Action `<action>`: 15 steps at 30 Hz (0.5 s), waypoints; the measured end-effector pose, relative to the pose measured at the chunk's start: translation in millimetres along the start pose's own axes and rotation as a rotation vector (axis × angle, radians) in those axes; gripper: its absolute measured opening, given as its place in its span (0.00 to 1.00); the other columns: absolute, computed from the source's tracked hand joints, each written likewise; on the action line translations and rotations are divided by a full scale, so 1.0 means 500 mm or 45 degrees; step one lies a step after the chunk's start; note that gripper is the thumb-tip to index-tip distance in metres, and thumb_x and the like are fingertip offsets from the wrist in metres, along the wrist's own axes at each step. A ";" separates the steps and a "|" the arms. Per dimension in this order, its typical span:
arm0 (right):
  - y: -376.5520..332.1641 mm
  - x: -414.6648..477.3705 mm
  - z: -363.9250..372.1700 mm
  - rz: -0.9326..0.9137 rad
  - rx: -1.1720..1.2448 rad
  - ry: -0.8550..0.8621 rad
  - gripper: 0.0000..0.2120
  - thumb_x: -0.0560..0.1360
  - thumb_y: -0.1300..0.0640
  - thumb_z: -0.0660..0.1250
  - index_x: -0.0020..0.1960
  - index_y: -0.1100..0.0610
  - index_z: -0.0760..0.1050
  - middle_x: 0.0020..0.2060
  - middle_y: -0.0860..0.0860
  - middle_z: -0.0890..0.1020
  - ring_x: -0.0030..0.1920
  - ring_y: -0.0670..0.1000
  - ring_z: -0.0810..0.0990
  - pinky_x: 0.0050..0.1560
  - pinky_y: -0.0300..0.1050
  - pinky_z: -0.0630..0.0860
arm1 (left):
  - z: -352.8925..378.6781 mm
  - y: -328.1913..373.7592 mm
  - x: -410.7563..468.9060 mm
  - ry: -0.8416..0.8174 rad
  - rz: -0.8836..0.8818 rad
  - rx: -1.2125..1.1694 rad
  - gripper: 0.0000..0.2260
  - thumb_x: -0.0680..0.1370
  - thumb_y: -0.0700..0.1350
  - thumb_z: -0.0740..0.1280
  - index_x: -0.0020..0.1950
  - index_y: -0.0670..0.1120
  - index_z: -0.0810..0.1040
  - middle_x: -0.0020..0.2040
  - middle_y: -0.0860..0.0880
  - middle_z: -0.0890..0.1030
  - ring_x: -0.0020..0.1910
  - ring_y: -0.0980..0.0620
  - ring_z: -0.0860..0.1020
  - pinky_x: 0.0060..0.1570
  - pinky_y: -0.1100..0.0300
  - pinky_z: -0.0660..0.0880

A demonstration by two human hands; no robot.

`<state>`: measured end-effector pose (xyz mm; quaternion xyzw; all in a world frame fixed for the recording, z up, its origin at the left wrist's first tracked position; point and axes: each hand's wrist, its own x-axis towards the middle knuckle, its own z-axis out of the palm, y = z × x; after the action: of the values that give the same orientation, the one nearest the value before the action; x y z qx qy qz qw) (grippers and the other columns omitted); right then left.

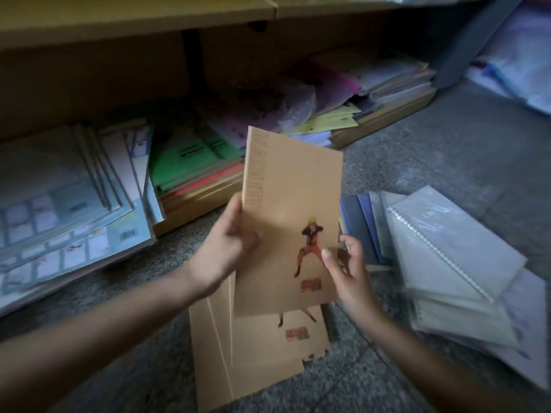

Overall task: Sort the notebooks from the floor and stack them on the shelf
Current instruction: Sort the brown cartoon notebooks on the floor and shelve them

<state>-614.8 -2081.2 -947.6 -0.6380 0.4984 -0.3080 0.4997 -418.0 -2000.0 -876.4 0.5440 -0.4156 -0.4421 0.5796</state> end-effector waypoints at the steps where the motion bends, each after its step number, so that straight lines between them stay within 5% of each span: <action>1: -0.028 0.006 0.008 0.018 0.051 -0.023 0.04 0.78 0.54 0.62 0.51 0.47 0.69 0.47 0.41 0.76 0.45 0.36 0.76 0.42 0.28 0.71 | -0.014 0.033 0.012 0.090 0.010 -0.032 0.25 0.70 0.29 0.61 0.60 0.54 0.69 0.45 0.55 0.80 0.44 0.57 0.80 0.37 0.63 0.78; 5: -0.144 0.027 0.035 -0.020 0.310 -0.182 0.12 0.79 0.51 0.61 0.53 0.60 0.73 0.40 0.58 0.77 0.22 0.47 0.73 0.21 0.35 0.67 | -0.072 0.154 0.021 0.266 0.089 -0.073 0.21 0.76 0.30 0.59 0.59 0.54 0.71 0.43 0.55 0.81 0.43 0.55 0.80 0.37 0.61 0.79; 11: -0.348 0.057 0.066 -0.380 0.491 -0.476 0.16 0.78 0.68 0.52 0.53 0.55 0.75 0.30 0.59 0.79 0.25 0.55 0.72 0.18 0.36 0.63 | -0.167 0.300 -0.009 0.465 0.338 -0.052 0.18 0.76 0.33 0.62 0.60 0.53 0.71 0.47 0.54 0.81 0.46 0.53 0.81 0.44 0.57 0.80; 15: -0.453 0.081 0.131 -0.380 0.538 -0.564 0.17 0.79 0.68 0.52 0.57 0.52 0.75 0.33 0.58 0.81 0.26 0.51 0.74 0.22 0.37 0.68 | -0.248 0.356 -0.021 0.820 0.446 0.161 0.30 0.75 0.35 0.66 0.73 0.54 0.61 0.64 0.51 0.74 0.55 0.52 0.79 0.41 0.62 0.79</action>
<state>-469.3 -2097.1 -758.2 -0.6378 0.2040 -0.3280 0.6664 -290.5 -1954.1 -706.6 0.6106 -0.3253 -0.1159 0.7126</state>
